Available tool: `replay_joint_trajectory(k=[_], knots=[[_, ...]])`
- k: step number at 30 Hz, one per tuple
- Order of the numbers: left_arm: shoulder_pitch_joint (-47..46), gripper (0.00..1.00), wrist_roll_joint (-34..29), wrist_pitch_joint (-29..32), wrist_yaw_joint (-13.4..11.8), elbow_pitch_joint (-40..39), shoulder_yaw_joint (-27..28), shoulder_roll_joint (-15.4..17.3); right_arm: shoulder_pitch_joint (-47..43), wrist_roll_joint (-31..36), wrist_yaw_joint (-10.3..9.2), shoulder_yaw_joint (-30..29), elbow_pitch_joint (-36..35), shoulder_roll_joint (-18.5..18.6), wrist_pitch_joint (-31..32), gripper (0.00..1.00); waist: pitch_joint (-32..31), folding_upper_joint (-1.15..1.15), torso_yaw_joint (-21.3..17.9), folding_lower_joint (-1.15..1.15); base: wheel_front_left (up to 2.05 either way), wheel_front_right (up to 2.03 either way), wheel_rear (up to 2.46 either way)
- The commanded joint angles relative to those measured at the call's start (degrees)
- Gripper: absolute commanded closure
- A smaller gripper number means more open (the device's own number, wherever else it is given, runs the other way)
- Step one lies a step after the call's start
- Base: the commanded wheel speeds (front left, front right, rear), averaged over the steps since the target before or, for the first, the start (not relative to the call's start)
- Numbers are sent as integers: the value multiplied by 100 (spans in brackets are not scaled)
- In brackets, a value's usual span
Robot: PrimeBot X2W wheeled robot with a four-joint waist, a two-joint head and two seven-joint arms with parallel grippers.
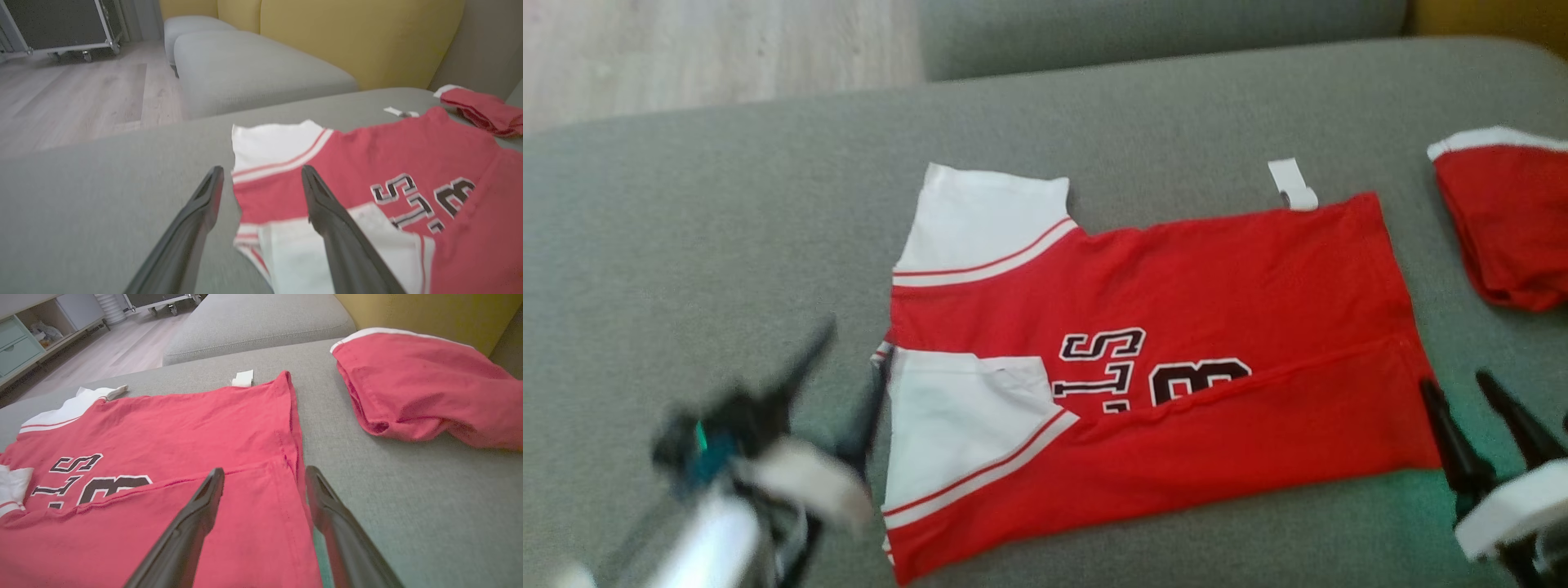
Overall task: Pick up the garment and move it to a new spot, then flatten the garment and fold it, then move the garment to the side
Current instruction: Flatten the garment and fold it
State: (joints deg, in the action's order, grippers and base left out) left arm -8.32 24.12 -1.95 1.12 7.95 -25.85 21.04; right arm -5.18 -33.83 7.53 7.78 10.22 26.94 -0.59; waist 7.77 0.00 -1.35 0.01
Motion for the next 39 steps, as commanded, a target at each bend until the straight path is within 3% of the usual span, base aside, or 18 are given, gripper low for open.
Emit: replay_joint_trajectory(k=[1,8,21,30,39], knots=[[-654,0,80,116,127,-174,310,200,293,50,-4,79,-221,237,-92,0,218,0,-126,-1,0,0,0],[-2372,0,524,1185,568,481,199,538,777,80,-4,257,-290,268,-241,0,659,0,-406,-1,0,0,0],[-4424,0,1519,2739,635,1968,-733,1005,1363,39,-4,635,-44,131,-556,0,1316,0,-974,-1,0,0,0],[-4976,0,1351,3006,636,2784,-1339,1368,1673,-5,-4,925,209,-9,-742,0,1560,0,-1327,-1,0,0,0],[-5075,0,1590,2920,637,3141,-1459,1324,1783,-52,-4,989,396,7,-908,0,1680,0,-1465,-1,0,0,0]])
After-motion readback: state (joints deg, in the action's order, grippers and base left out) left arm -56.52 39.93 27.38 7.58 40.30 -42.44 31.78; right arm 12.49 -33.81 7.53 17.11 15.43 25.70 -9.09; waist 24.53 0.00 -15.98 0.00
